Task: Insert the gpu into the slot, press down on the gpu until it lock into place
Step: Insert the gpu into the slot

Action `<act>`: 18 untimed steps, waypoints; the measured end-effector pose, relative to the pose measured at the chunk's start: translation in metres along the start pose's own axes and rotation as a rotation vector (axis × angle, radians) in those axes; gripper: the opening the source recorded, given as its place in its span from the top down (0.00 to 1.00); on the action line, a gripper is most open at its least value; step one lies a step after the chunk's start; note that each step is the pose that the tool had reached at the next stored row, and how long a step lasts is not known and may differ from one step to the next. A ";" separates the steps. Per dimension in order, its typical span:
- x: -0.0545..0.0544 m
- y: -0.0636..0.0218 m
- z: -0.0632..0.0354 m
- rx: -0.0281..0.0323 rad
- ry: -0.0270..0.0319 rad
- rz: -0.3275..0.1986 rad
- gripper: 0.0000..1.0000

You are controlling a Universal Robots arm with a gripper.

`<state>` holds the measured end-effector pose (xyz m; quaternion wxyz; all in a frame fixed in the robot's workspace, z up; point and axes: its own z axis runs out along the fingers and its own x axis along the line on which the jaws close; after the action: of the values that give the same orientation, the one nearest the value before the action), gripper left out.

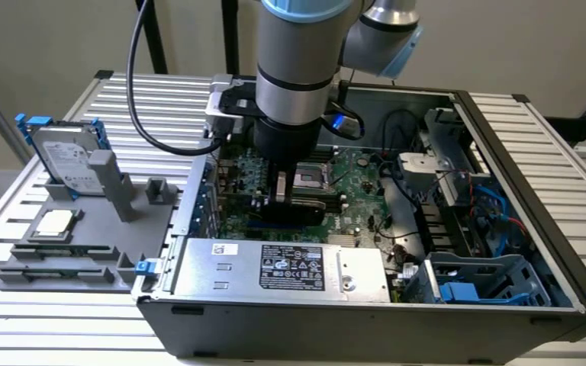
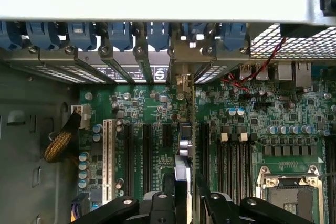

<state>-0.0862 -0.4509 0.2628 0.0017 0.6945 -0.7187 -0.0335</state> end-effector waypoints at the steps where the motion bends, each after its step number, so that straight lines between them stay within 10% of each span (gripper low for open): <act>1: 0.000 0.0000 0.0000 0.0000 0.0000 0.000 0.74; 18: 0.000 0.0007 0.0024 -0.0050 0.0035 -0.001 0.74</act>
<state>-0.0870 -0.4507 0.2605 0.0047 0.6950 -0.7182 -0.0341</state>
